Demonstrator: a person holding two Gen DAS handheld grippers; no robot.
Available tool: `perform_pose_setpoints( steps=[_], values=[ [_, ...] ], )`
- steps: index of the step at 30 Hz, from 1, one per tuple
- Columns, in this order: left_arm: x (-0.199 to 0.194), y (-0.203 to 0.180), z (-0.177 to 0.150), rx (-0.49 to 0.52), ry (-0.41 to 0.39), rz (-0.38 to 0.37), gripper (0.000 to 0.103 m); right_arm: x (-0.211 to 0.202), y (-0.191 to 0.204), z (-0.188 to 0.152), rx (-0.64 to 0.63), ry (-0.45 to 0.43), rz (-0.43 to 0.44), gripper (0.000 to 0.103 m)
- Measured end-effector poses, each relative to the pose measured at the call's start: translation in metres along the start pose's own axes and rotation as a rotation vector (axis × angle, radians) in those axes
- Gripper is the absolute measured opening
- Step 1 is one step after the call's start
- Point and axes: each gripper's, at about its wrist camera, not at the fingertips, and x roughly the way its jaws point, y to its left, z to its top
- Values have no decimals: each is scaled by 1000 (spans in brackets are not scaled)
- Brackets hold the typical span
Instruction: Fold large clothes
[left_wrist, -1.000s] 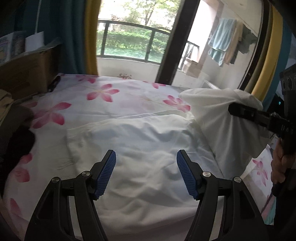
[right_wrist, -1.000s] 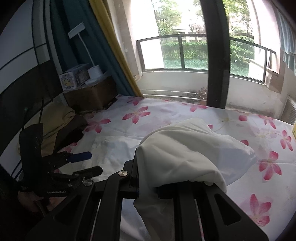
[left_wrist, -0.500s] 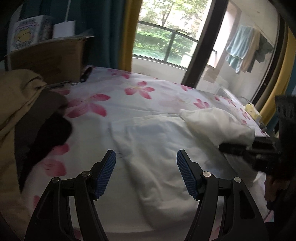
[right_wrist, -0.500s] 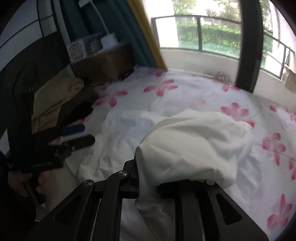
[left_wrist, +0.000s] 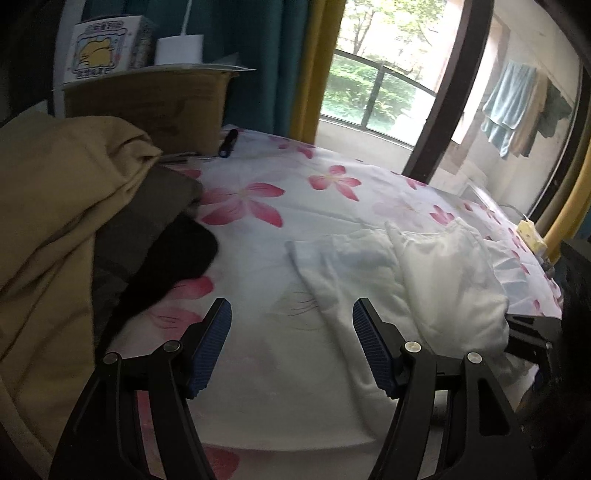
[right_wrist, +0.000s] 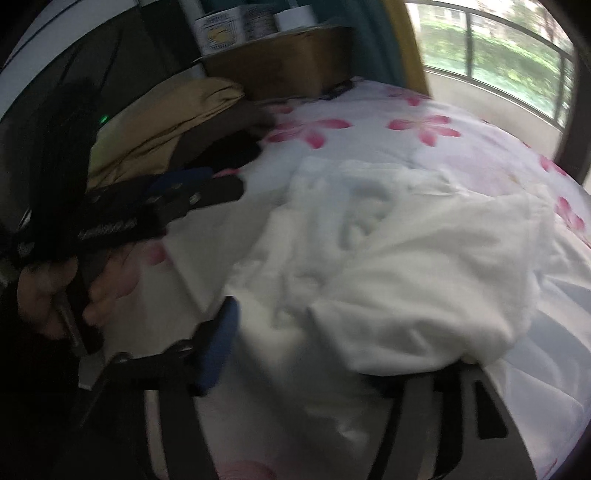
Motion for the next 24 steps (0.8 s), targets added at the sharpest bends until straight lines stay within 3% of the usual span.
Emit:
perform_pose_setpoints(
  steps=[3, 7, 14, 24],
  values=[
    [-4, 3, 1, -2, -4, 22, 71, 6, 25, -7, -102, 18, 47, 82],
    [-9, 3, 3, 0, -10, 38, 71, 6, 30, -13, -138, 33, 36, 82],
    [-10, -26, 10, 56, -12, 6, 71, -29, 17, -17, -134, -14, -26, 82],
    [4, -105, 19, 177, 8, -96, 71, -94, -21, -41, -35, -141, -112, 82]
  ],
)
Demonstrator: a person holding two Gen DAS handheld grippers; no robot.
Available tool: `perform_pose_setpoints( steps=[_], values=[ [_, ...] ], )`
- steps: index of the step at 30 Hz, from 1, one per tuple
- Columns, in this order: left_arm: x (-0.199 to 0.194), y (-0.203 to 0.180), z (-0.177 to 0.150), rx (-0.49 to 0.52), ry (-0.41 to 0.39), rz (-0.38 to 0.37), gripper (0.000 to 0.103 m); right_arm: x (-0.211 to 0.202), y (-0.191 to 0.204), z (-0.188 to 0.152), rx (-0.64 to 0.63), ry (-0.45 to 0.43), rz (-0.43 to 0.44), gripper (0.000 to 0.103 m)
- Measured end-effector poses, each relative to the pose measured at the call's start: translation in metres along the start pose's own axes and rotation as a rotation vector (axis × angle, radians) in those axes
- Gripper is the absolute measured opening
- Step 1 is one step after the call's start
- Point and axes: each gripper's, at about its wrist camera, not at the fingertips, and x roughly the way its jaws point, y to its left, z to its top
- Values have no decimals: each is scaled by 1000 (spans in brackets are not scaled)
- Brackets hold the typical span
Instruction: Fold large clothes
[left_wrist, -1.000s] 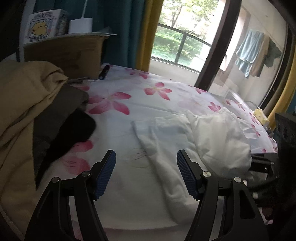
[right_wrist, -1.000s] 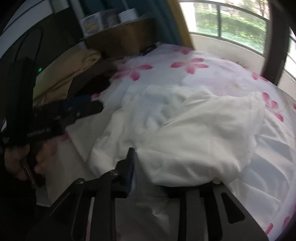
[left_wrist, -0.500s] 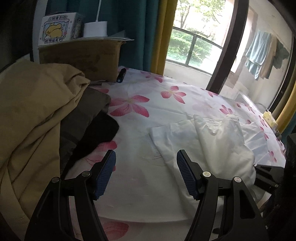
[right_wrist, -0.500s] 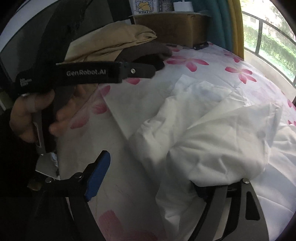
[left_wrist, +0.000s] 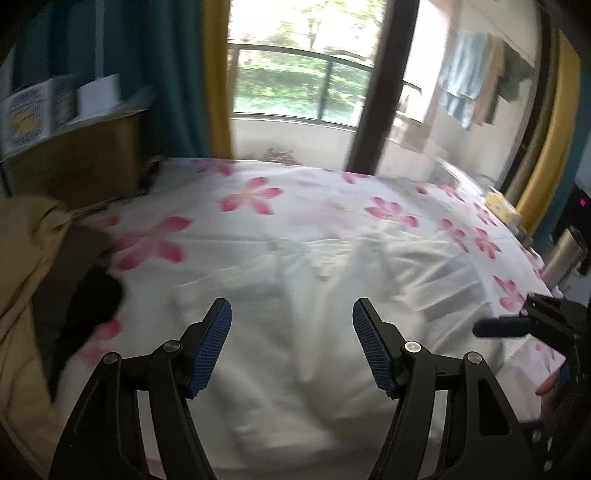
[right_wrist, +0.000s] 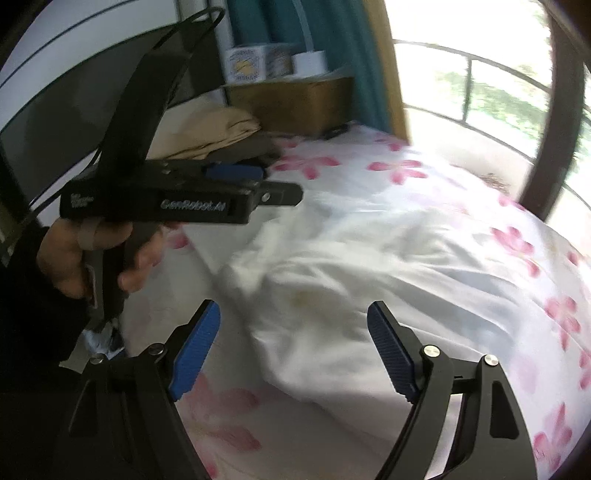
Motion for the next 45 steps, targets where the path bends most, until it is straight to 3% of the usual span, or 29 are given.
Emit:
perform_pose_setpoints(
  steps=[8, 15, 16, 17, 18, 19, 20, 23, 25, 29, 33, 36, 37, 41, 45],
  values=[
    [30, -58, 5, 91, 59, -78, 71, -33, -62, -30, 166, -50, -113, 82],
    [56, -59, -5, 164, 138, -61, 69, -53, -99, -50, 280, -92, -170, 82],
    [57, -57, -7, 169, 143, -76, 58, -52, -103, -52, 295, -96, -176, 82],
    [57, -54, -8, 173, 144, -96, 38, -55, -105, -55, 302, -97, -179, 82],
    [57, -52, -7, 174, 142, -94, 27, -51, -106, -53, 310, -94, -184, 82],
    [55, -48, -6, 174, 131, -41, 8, -49, -108, -54, 317, -90, -184, 82],
    [52, -41, -5, 164, 116, -5, 7, -49, -108, -57, 321, -88, -182, 82],
    [42, -12, -2, 71, 86, 8, 7, -40, -106, -54, 320, -70, -171, 82],
    [39, 4, -3, 60, 80, 63, 7, -35, -104, -52, 313, -60, -164, 82],
    [40, 38, -12, -2, 111, 157, 7, -25, -102, -50, 304, -43, -167, 82],
    [34, 59, -15, -70, 132, 192, 8, -16, -101, -48, 304, -32, -168, 82],
    [23, 54, -10, -55, 96, 193, 33, -10, -100, -46, 310, -23, -166, 82],
    [17, 49, -8, -41, 70, 177, 40, -9, -100, -45, 312, -21, -165, 82],
    [7, 18, 5, 51, 27, 57, 41, -8, -97, -42, 303, -23, -171, 82],
    [32, -12, 3, 175, 131, -56, 41, -11, -99, -44, 314, -23, -181, 82]
  ],
)
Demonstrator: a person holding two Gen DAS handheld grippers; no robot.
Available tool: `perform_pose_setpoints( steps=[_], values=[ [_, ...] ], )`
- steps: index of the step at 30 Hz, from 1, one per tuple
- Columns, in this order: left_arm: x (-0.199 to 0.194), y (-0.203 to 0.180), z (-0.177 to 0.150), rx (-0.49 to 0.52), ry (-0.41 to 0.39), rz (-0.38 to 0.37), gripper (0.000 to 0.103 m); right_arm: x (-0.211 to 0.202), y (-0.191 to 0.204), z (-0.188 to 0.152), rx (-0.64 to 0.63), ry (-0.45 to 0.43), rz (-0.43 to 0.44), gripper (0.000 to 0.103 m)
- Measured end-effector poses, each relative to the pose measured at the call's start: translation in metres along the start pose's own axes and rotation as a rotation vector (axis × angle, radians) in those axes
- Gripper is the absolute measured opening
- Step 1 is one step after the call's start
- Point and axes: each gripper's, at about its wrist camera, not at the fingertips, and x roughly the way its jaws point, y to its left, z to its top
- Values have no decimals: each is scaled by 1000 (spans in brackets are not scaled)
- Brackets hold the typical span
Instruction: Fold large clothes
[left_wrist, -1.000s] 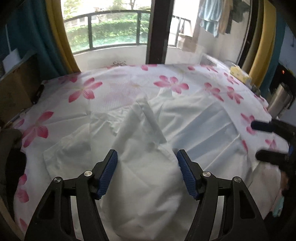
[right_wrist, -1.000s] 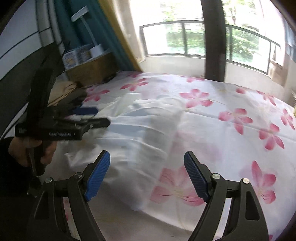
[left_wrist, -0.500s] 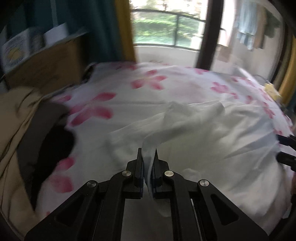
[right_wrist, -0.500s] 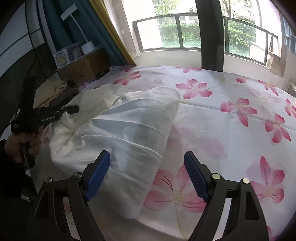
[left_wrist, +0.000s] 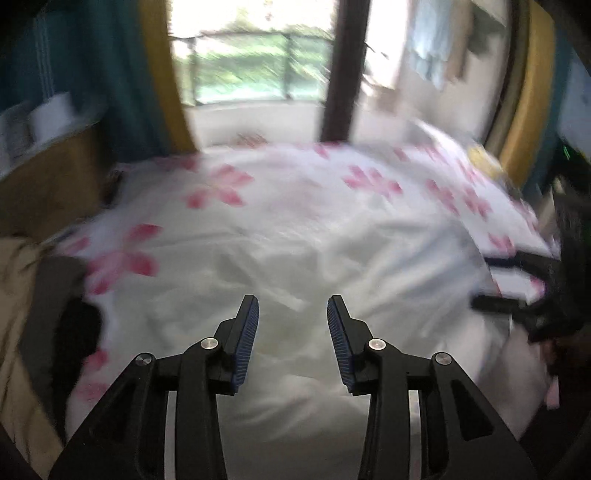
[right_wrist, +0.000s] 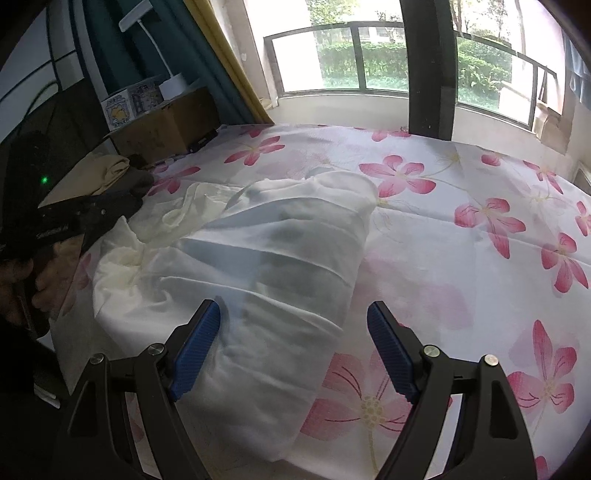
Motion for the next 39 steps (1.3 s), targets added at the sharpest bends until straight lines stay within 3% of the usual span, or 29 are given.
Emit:
perform_pose_setpoints(
  steps=[5, 9, 12, 13, 14, 17, 24, 30, 33, 34, 35, 39],
  values=[
    [39, -9, 1, 63, 117, -36, 41, -8, -5, -4, 16, -8, -13, 82],
    [56, 7, 5, 33, 137, 77, 41, -11, -10, -7, 31, -10, -23, 82],
    [56, 25, 8, -5, 114, 101, 41, -12, -12, -8, 36, -10, -25, 82],
    [50, 28, 8, 1, 77, 90, 34, -12, -12, -7, 36, -11, -24, 82],
    [46, 29, 8, 13, 49, 71, 2, -13, -12, -7, 35, -12, -24, 82],
    [39, 34, 7, 14, 29, 35, 2, -12, -12, -7, 33, -14, -25, 82],
    [2, 55, 7, -91, -97, 94, 2, -17, -7, -1, 17, -40, -36, 82],
    [17, 53, -6, -110, -2, 124, 5, 3, -6, -8, 16, 5, -60, 83],
    [16, 45, -13, -108, 6, 170, 25, 8, -8, -12, 27, 19, -85, 83],
    [13, 42, -16, -113, 2, 159, 37, 8, -9, -12, 38, 19, -88, 83],
    [11, 39, -18, -117, -3, 147, 41, 8, -9, -12, 42, 18, -90, 85],
    [-2, 28, -27, -118, -22, 96, 44, 3, -9, -11, 43, 12, -105, 86]
  ],
)
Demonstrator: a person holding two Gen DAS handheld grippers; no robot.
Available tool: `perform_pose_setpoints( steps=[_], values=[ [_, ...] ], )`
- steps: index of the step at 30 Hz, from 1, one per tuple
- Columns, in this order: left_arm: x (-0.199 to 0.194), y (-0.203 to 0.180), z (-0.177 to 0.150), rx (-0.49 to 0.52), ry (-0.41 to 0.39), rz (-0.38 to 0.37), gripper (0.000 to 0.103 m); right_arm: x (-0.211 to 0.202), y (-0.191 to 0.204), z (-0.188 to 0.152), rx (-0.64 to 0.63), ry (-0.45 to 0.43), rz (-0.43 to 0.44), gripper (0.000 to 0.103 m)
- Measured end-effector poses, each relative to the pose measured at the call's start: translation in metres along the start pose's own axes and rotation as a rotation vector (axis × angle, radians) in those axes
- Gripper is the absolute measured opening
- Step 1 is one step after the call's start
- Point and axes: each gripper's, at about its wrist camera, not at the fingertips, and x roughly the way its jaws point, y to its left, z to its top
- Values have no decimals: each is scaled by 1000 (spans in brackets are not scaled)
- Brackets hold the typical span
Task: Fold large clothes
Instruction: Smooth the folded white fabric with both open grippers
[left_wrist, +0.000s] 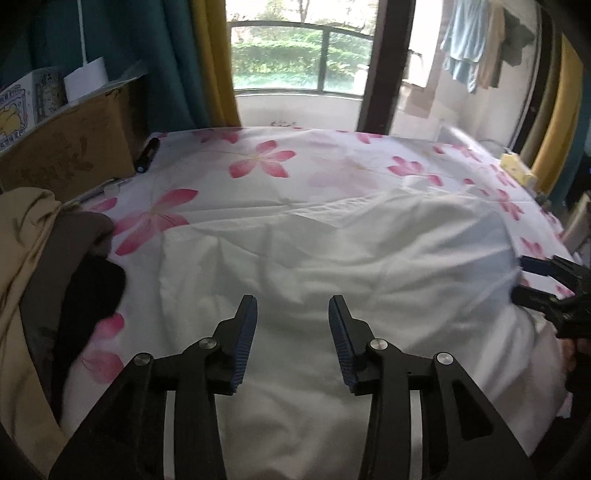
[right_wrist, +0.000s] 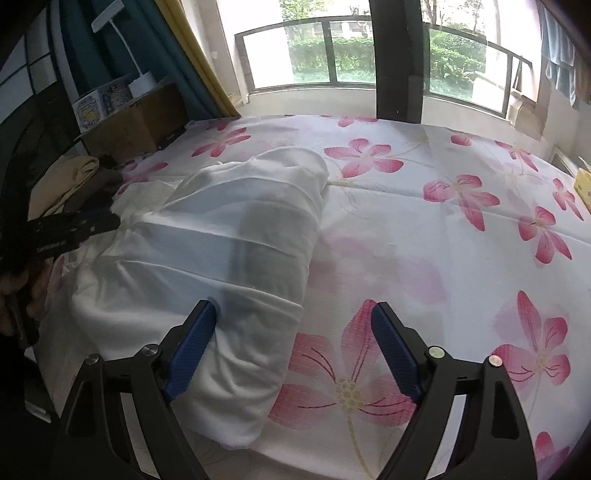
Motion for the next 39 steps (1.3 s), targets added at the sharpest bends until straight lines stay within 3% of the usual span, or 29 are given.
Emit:
perform_pose_setpoints(
  steps=[7, 11, 16, 22, 31, 36, 39],
  values=[
    [-8, -18, -23, 20, 32, -24, 49, -16, 5, -3, -3, -23, -15, 86],
    [-2, -25, -40, 29, 71, 8, 49, -24, 8, -9, -14, -22, -16, 86],
    [-7, -27, -53, 29, 43, 36, 50, -22, 5, -27, 0, 17, -38, 86],
    [-15, -29, -59, 25, 52, 49, 50, -23, -1, -50, 7, 63, -67, 86],
    [-28, -31, -64, 32, 66, 64, 51, -38, -4, -64, 26, 45, -76, 86],
    [-45, -25, -66, -3, 30, 38, 51, -44, -5, -63, 26, 32, -79, 86],
    [-57, -18, -61, -25, -16, 110, 51, -46, -6, -61, 26, 23, -79, 86]
  ],
)
